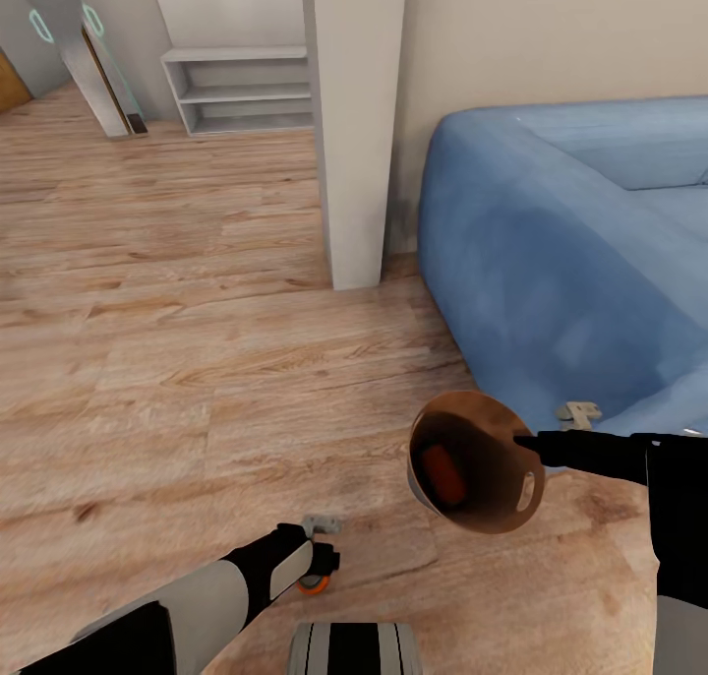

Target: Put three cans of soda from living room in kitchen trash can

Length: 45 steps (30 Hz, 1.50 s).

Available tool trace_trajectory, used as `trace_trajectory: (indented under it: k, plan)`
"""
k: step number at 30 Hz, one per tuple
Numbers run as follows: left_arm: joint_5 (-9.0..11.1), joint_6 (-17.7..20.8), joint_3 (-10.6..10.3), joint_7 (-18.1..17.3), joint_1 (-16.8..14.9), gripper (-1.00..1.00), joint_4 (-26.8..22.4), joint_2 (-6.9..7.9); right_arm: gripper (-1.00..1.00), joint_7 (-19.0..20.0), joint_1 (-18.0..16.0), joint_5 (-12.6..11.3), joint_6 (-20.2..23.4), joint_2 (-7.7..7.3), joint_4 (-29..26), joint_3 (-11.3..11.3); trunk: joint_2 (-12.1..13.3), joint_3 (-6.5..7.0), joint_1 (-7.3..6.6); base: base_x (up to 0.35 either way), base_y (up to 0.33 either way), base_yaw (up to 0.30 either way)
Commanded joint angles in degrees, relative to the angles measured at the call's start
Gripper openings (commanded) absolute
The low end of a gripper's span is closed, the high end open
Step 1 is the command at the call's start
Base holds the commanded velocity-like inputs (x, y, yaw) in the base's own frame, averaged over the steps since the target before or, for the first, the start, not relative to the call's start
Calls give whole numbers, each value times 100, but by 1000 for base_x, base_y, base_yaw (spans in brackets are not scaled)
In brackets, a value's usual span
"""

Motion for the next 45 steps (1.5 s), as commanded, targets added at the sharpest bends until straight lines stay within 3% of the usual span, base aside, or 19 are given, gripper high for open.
trace_trajectory:
  k: [1,11,20,45]
  plan:
    - [0,-13,0,-2,0,100,2,0,-100,19,-1,-63,55,1,-1,0,0,0,-1,0,0,0]
    - [28,-29,-2,-10,0,100,4,-21,-100,19,-1,-63,55,-1,-3,2,0,0,-1,0,0,0]
    - [76,57,8,-236,0,100,4,-36,-100,19,-3,-63,55,-8,-1,-5,0,0,-1,0,0,0]
    - [111,-25,26,-260,0,100,230,-24,-100,19,-1,-63,55,-12,-1,-7,0,0,-1,0,0,0]
